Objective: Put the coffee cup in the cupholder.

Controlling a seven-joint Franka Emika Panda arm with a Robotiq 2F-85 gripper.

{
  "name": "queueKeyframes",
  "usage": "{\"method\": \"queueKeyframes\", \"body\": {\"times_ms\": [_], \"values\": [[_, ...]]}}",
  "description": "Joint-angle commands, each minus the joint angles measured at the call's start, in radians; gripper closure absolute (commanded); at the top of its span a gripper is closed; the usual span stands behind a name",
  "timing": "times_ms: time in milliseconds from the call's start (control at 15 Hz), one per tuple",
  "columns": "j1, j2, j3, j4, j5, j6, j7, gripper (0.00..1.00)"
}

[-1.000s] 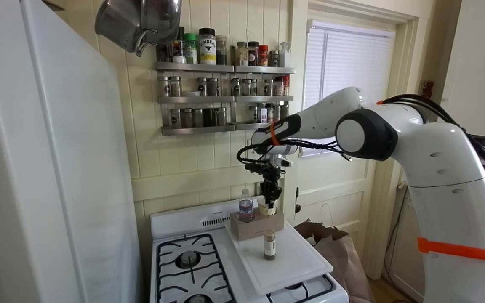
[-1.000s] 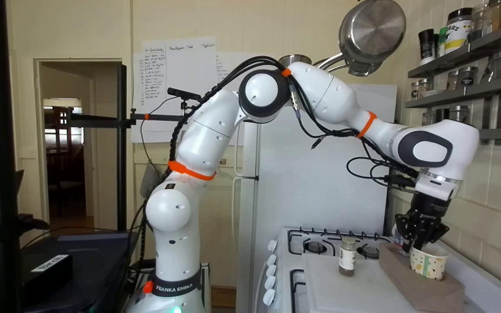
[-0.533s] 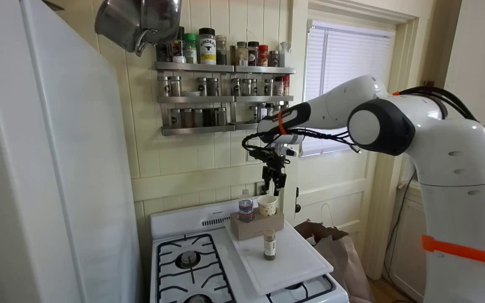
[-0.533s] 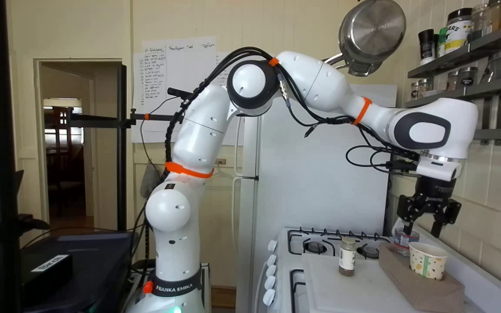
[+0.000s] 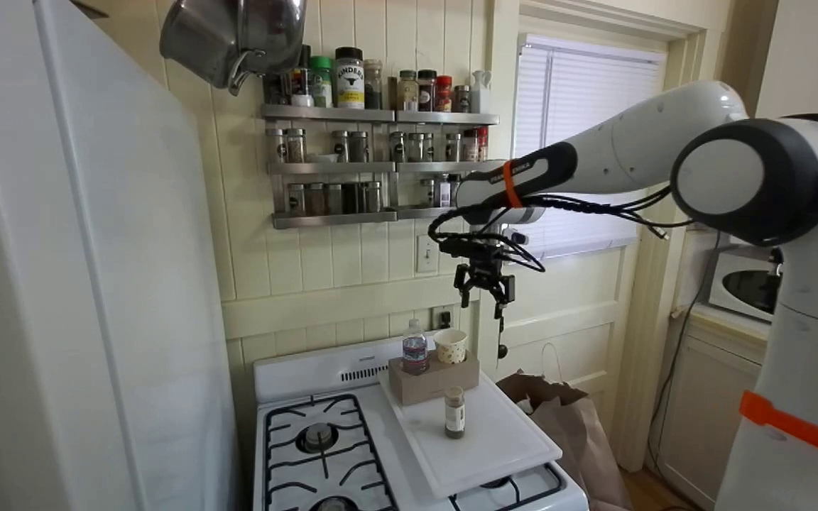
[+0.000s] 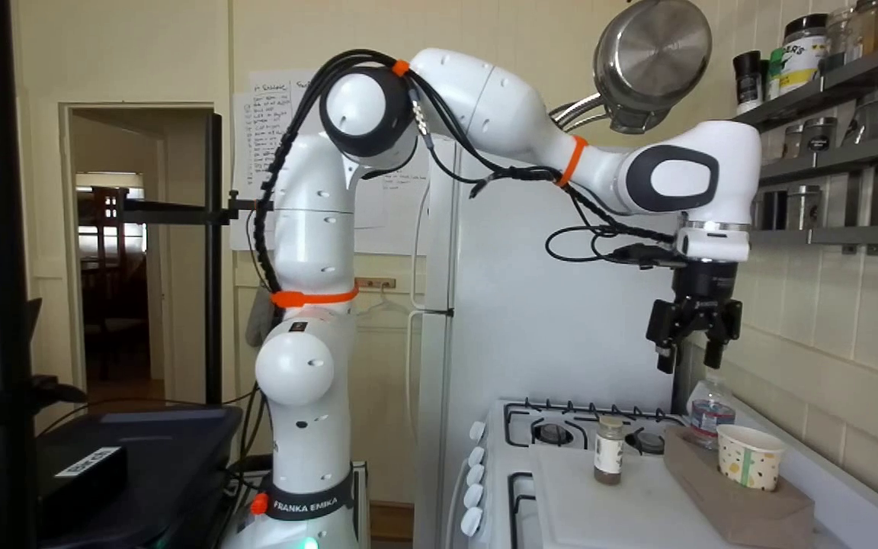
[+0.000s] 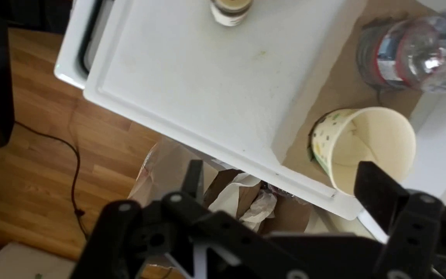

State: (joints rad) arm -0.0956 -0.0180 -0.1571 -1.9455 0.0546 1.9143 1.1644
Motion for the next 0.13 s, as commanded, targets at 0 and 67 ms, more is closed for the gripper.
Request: {"method": "queueKeyframes", "body": {"times_ms": [0,67], "values": [[-0.016,-0.181,0.019,-0.181,-0.110,0.001,-0.146,0.00],[-0.021,-0.085,0.021,-0.084,-0.058,-0.002,-0.080,0.00]]}}
